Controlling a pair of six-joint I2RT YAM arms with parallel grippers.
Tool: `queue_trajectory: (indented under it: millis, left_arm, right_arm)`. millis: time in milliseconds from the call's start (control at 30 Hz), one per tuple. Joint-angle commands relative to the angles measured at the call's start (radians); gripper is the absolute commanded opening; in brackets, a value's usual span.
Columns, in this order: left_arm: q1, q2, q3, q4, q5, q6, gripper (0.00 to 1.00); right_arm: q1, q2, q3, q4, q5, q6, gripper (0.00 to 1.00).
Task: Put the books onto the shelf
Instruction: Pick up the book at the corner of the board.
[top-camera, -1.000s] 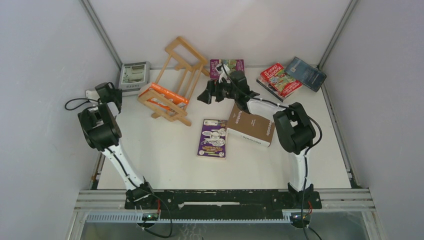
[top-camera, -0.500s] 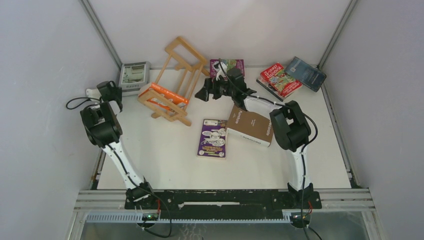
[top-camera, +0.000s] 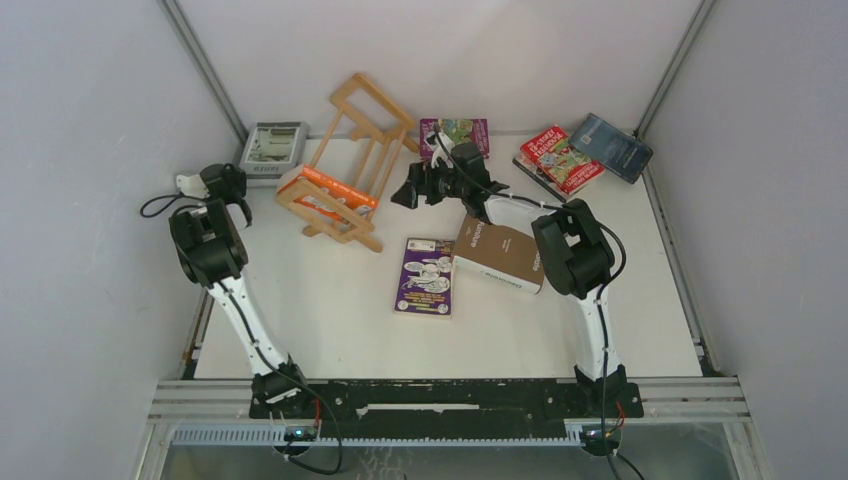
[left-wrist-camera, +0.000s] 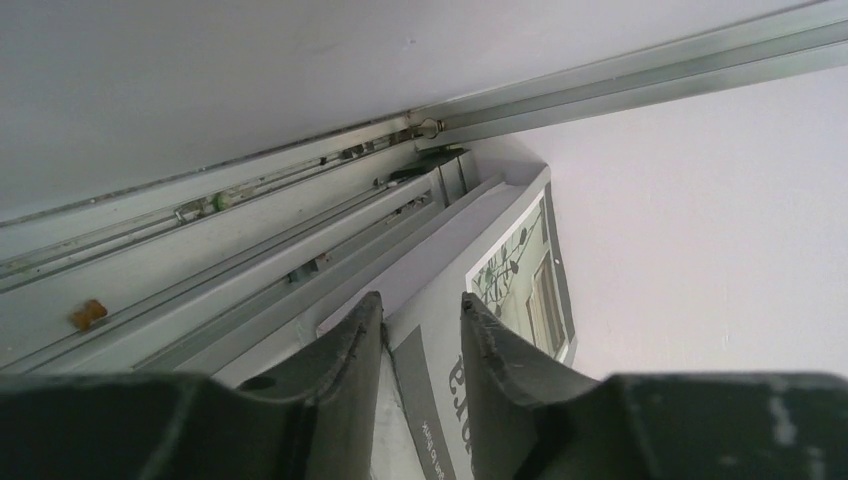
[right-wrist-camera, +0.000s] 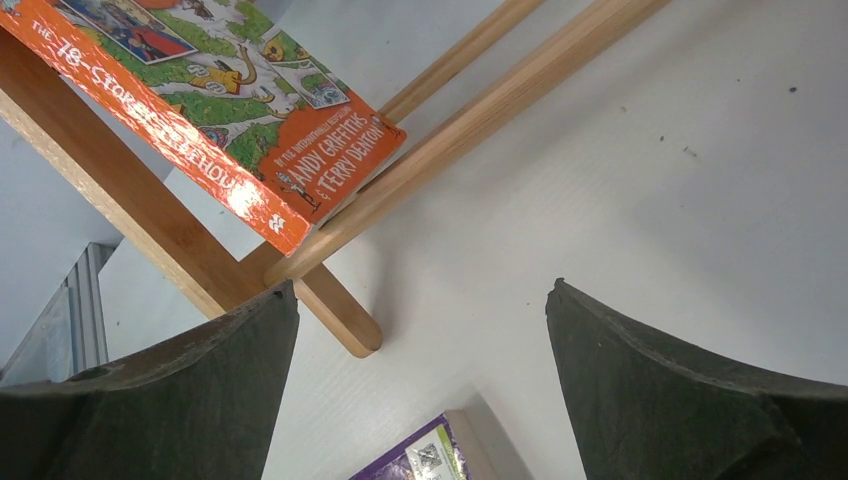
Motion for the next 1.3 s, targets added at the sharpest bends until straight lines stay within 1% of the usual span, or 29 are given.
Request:
queue_trajectory:
  millis: [0,100,233,367,567,833,867,933,1100,1267]
  left_arm:
    - [0.081,0.061,0.095,0.031,0.118,-0.08,0.33]
    - [0.08,0.08,0.123,0.037,0.168,-0.093,0.19]
    - [0.079,0.093,0.143,0.039,0.198,-0.092,0.0]
    - [0.079,0.077,0.12,0.061,0.217,-0.082,0.0]
    - [0.076,-0.015,0.018,0.105,0.209,-0.07,0.0]
    - [0.051,-0.188,-0.182,0.216,0.13,-0.084,0.0]
    - [0.045,-0.21,-0.195,0.222,0.128,-0.081,0.0]
    - [0.038,-0.247,-0.227,0.227,0.079,-0.075,0.0]
    - [0.019,-0.328,-0.31,0.256,0.006,-0.066,0.0]
    - [0.0,-0.372,-0.349,0.261,-0.038,-0.052,0.0]
  right_arm:
    - [-0.012,0.003,0.039,0.049,-0.017,-0.018,0.99]
    - [-0.019,0.004,0.036,0.059,-0.026,-0.01,0.99]
    - [-0.027,0.002,0.03,0.072,-0.034,0.002,0.99]
    - [-0.031,-0.008,0.021,0.08,-0.039,0.01,0.99]
    - [-0.025,-0.039,-0.005,0.084,-0.034,0.01,0.99]
    - [-0.011,-0.099,-0.035,0.058,-0.019,-0.012,0.99]
    - [-0.012,-0.106,-0.044,0.057,-0.018,-0.014,0.99]
    - [-0.011,-0.121,-0.056,0.056,-0.016,-0.017,0.99]
    - [-0.011,-0.15,-0.082,0.049,-0.016,-0.027,0.99]
    - [-0.014,-0.166,-0.093,0.038,-0.019,-0.036,0.99]
